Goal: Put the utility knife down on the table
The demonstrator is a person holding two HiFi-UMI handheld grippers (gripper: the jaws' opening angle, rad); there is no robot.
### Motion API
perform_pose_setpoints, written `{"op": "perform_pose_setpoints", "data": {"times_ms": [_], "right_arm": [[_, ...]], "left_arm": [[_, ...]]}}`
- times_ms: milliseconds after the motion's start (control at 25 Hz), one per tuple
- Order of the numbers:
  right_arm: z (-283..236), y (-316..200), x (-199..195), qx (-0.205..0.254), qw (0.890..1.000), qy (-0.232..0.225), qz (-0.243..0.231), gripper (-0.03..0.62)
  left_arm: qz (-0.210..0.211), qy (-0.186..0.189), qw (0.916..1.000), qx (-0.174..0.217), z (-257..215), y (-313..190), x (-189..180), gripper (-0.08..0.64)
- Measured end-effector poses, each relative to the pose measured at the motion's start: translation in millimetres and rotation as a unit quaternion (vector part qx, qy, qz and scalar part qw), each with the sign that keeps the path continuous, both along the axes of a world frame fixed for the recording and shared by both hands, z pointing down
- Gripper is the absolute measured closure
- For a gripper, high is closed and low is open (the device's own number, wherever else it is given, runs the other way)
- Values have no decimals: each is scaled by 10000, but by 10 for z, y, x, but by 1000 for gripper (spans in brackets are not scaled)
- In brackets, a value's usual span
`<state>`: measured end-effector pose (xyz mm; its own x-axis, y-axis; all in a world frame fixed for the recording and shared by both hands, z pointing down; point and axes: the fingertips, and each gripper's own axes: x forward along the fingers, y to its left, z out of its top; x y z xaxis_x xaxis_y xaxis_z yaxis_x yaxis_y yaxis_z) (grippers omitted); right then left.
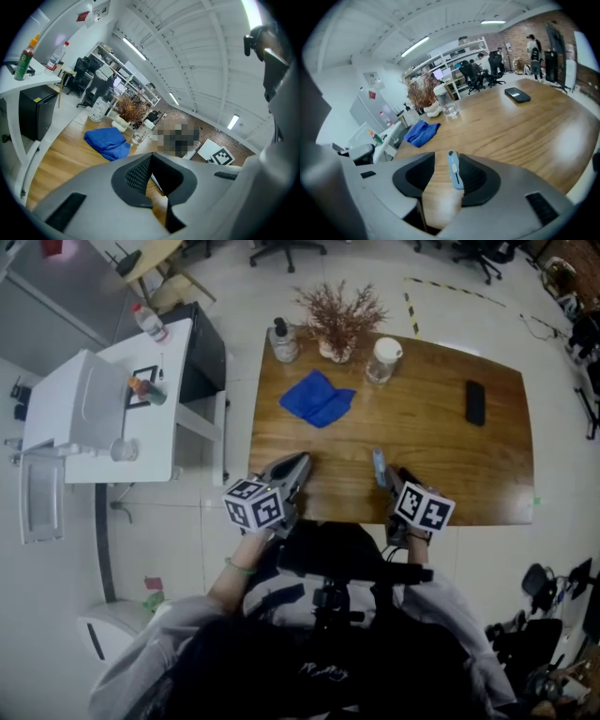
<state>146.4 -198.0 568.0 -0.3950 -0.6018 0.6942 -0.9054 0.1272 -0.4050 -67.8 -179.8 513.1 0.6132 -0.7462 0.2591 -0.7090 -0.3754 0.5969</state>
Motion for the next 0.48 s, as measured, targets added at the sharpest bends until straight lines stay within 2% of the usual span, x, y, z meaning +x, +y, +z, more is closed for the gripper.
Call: {"op": "perform_pose_setpoints", "data": {"times_ms": [80, 160, 360, 480], "right_arm": [[-183, 159, 39, 98, 9982, -461, 378, 431], [-341, 327, 65, 201, 9953, -691, 642, 460], [-587, 774, 156, 541, 9915, -543, 1048, 549], [-636, 976, 192, 605, 9887, -588, 1238, 568]], "left_arm": [[171, 35, 9998, -32, 23, 12, 54, 555], [351, 90, 9993, -55, 44, 32, 112, 555], [757, 217, 9967, -201, 177, 135, 287, 555], [1014, 243, 9943, -224, 166, 241, 431, 555]]}}
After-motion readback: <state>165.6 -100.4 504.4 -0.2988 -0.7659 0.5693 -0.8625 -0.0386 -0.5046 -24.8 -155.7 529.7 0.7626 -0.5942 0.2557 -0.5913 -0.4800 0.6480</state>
